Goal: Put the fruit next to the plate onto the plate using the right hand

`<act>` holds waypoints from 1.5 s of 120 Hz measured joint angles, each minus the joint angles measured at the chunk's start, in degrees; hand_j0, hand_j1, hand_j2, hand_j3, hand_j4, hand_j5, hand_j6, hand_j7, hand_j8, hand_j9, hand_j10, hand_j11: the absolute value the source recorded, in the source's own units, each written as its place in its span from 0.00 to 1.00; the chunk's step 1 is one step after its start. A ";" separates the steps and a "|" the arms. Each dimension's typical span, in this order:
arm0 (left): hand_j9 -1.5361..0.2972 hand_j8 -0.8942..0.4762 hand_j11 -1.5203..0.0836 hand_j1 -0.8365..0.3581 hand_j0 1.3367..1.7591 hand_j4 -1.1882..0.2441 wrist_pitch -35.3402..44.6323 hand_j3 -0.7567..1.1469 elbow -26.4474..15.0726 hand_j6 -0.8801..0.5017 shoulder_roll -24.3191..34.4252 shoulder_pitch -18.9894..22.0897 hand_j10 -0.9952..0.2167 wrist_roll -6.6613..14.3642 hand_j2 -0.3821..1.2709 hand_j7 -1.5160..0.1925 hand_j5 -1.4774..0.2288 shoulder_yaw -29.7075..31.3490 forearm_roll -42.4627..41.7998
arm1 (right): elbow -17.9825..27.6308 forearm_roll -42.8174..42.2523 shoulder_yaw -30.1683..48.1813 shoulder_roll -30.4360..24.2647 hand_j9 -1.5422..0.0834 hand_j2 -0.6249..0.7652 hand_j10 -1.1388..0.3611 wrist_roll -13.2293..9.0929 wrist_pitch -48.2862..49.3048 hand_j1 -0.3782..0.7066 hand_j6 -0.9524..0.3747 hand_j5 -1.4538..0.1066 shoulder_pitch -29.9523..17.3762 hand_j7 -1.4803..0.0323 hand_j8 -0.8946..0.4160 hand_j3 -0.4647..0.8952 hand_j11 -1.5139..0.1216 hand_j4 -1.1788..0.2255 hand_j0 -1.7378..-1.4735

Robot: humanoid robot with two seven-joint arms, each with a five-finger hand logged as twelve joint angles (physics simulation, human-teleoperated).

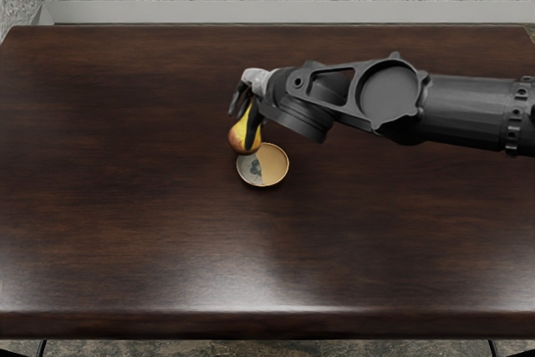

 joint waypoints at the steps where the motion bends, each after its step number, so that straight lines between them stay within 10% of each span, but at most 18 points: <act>1: 0.83 0.65 0.94 0.98 0.76 0.82 0.00 0.40 0.00 0.63 0.00 0.00 0.81 0.00 0.23 0.88 0.86 0.00 0.00 | 0.06 0.00 0.00 0.00 0.25 0.88 0.18 0.00 0.00 0.62 0.23 0.21 -0.01 0.23 0.25 0.34 0.23 0.22 0.30; 86: 0.83 0.65 0.94 0.98 0.76 0.82 -0.01 0.40 0.00 0.63 0.00 0.00 0.81 0.00 0.23 0.88 0.86 0.00 0.00 | 2.68 -0.07 -0.39 -3.66 0.28 0.87 0.21 0.03 -0.19 0.61 0.20 0.25 -1.16 0.27 0.22 0.34 0.27 0.25 0.30; 121: 0.83 0.65 0.94 0.98 0.76 0.82 0.00 0.40 0.00 0.63 0.00 0.00 0.81 0.00 0.23 0.88 0.86 0.00 0.00 | 2.82 -0.41 -0.03 -3.53 0.78 0.55 0.62 0.04 -2.15 0.18 0.59 0.76 -0.90 0.80 0.56 0.34 0.76 0.69 0.30; 180: 0.83 0.65 0.94 0.98 0.76 0.82 0.00 0.40 0.00 0.63 0.00 0.26 0.81 0.00 0.23 0.88 0.86 0.00 0.00 | 19.92 4.56 4.92 -13.78 0.93 0.46 0.75 0.04 -3.56 0.04 0.70 0.92 2.80 0.96 0.67 0.34 0.91 0.83 0.30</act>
